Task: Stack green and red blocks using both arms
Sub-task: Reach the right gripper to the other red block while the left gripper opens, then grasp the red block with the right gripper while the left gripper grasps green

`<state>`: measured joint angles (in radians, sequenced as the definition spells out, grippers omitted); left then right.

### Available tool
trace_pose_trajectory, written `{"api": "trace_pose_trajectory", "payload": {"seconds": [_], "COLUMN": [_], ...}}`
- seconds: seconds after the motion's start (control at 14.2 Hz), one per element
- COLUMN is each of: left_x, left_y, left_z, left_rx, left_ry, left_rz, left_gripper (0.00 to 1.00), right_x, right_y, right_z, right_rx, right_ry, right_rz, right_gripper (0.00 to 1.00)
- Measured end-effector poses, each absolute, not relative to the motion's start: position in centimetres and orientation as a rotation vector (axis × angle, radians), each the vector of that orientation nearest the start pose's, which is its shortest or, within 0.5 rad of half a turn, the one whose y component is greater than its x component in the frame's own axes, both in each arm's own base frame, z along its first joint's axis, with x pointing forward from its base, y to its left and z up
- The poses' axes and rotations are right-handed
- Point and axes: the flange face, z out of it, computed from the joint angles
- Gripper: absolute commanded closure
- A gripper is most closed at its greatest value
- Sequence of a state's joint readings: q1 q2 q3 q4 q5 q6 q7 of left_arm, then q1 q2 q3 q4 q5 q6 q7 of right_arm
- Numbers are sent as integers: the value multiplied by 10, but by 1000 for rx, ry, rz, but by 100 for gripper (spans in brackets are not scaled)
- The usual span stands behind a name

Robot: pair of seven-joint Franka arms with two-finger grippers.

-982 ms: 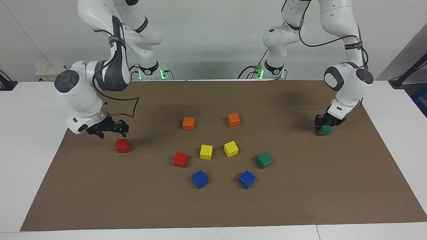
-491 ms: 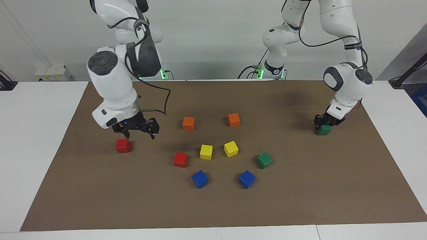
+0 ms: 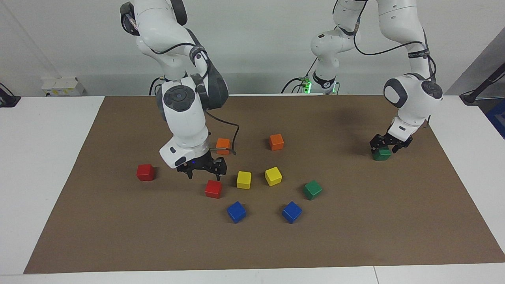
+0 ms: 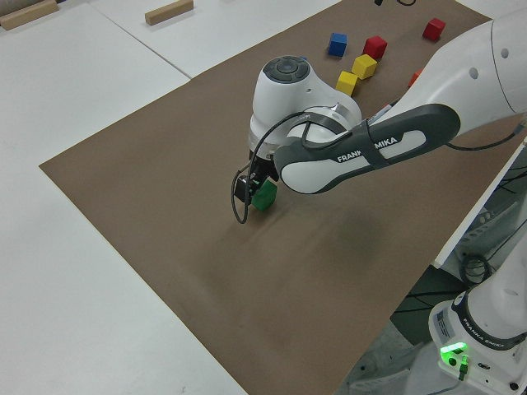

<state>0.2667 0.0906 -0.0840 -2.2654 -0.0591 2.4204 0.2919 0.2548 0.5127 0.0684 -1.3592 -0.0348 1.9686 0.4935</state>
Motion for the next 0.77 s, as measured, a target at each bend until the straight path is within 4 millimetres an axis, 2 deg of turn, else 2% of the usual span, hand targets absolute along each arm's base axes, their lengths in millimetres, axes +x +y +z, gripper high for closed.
{"api": "trace_pose_trajectory", "payload": {"seconds": [0.14, 0.28, 0.42, 0.49, 0.77], "left_x": [543, 567, 589, 598, 622], "left_y": [89, 60, 13, -13, -106], "left_z": [353, 394, 430, 440, 452], "left_rx": [-3181, -3194, -3203, -3206, -3203], "left_ry": [107, 43, -43, -111, -446], "left_rz": [-88, -62, -54, -60, -80], "left_gripper": [0, 0, 0, 0, 0], "right_x": [685, 687, 690, 690, 688], "right_y": [216, 212, 206, 205, 210], "right_z": [426, 416, 407, 404, 389], "right_rx": [-3073, -3073, -3077, -3079, -3080], "right_ry": [369, 417, 434, 438, 426], "right_rz": [-130, -111, -92, -85, -81], "right_gripper": [0, 0, 0, 0, 0]}}
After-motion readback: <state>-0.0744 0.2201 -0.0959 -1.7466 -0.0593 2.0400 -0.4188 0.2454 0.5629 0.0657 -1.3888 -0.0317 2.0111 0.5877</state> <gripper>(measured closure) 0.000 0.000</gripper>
